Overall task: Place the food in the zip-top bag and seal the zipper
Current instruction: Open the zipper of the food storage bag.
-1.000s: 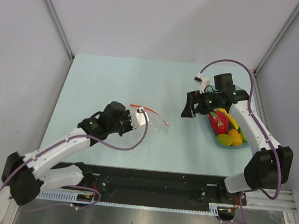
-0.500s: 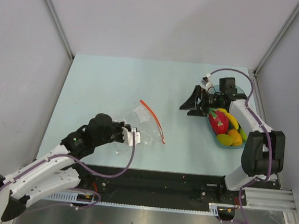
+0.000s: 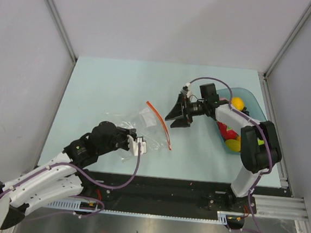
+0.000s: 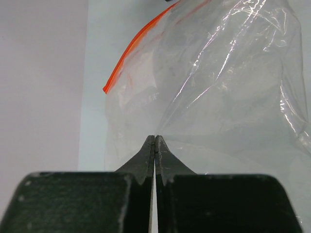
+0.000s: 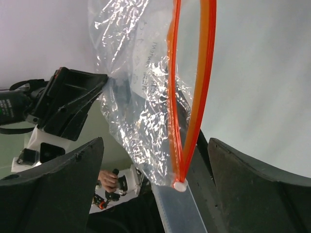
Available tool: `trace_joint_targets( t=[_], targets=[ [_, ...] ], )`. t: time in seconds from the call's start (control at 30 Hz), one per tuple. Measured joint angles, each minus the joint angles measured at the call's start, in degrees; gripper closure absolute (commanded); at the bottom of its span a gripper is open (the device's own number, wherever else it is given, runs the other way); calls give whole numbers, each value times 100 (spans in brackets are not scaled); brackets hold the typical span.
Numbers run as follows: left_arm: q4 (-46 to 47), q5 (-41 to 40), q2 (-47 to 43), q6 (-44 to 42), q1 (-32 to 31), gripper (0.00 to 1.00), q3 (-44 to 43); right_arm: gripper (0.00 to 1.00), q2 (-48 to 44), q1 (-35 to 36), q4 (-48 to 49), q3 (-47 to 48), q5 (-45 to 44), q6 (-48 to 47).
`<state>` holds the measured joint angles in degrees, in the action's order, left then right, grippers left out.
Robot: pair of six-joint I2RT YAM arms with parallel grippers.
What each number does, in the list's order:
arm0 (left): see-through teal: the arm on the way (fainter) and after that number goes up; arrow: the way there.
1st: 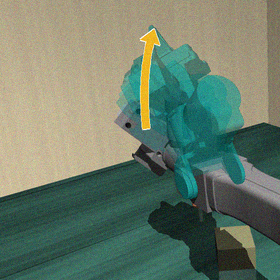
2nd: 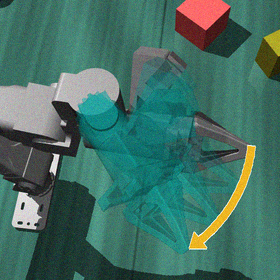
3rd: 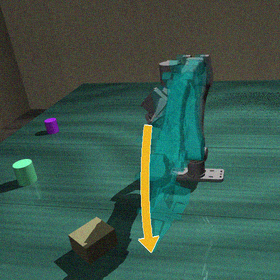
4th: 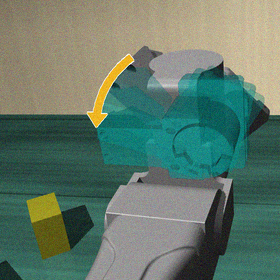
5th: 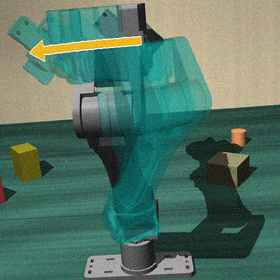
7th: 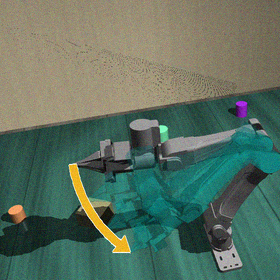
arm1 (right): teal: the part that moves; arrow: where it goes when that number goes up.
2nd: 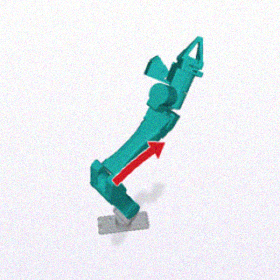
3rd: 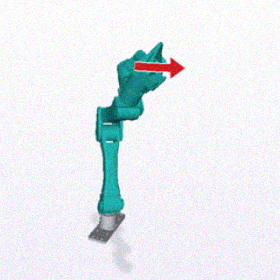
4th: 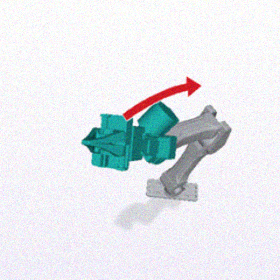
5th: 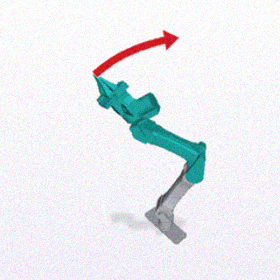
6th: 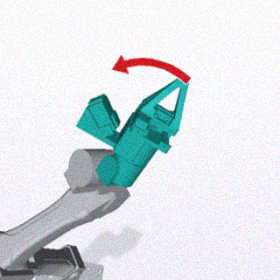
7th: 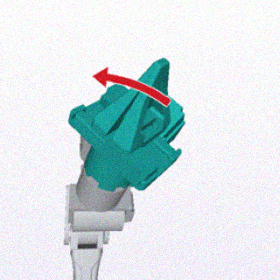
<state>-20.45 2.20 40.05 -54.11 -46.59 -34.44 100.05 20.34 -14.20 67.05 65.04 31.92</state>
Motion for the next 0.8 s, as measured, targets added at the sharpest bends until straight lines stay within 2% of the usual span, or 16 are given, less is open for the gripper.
trace_joint_targets(
  t=[0.1, 0.2, 0.27, 0.3, 0.33, 0.4, 0.5, 0.53, 0.57, 0.7, 0.73, 0.8],
  targets=[
    [15, -28, 0, 0, -4, 100, 2, 10, 227, 254, 81, 46, -7, 66],
    [22, -33, -9, 0, -11, 100, 4, 23, 393, 380, 96, 166, -4, 96],
    [24, -35, -9, 0, -17, 100, 4, 37, 446, 400, 160, 238, -2, 146],
    [26, -35, -9, 0, -20, 100, 9, 51, 450, 402, 227, 254, 0, 186],
    [35, -37, -9, 0, -22, 100, 17, 57, 450, 417, 321, 262, 17, 269],
    [48, -44, -7, 0, -26, 100, 44, 64, 450, 435, 466, 284, 44, 332],
    [52, -50, 37, 20, -28, 100, 66, 63, 450, 507, 588, 304, 81, 409],
    [52, -50, 55, 66, -28, 100, 66, 70, 450, 544, 568, 319, 94, 407],
    [52, -50, 72, 107, -28, 100, 66, 73, 450, 575, 529, 334, 107, 380],
    [50, -55, 87, 267, -28, 100, 66, 100, 450, 660, 400, 393, 160, 219],
    [48, -59, 87, 297, -28, 96, 66, 100, 450, 675, 378, 396, 168, 199],
    [9, -79, 90, 343, -28, 67, 59, 100, 450, 686, 260, 452, 164, 90]
  ],
)
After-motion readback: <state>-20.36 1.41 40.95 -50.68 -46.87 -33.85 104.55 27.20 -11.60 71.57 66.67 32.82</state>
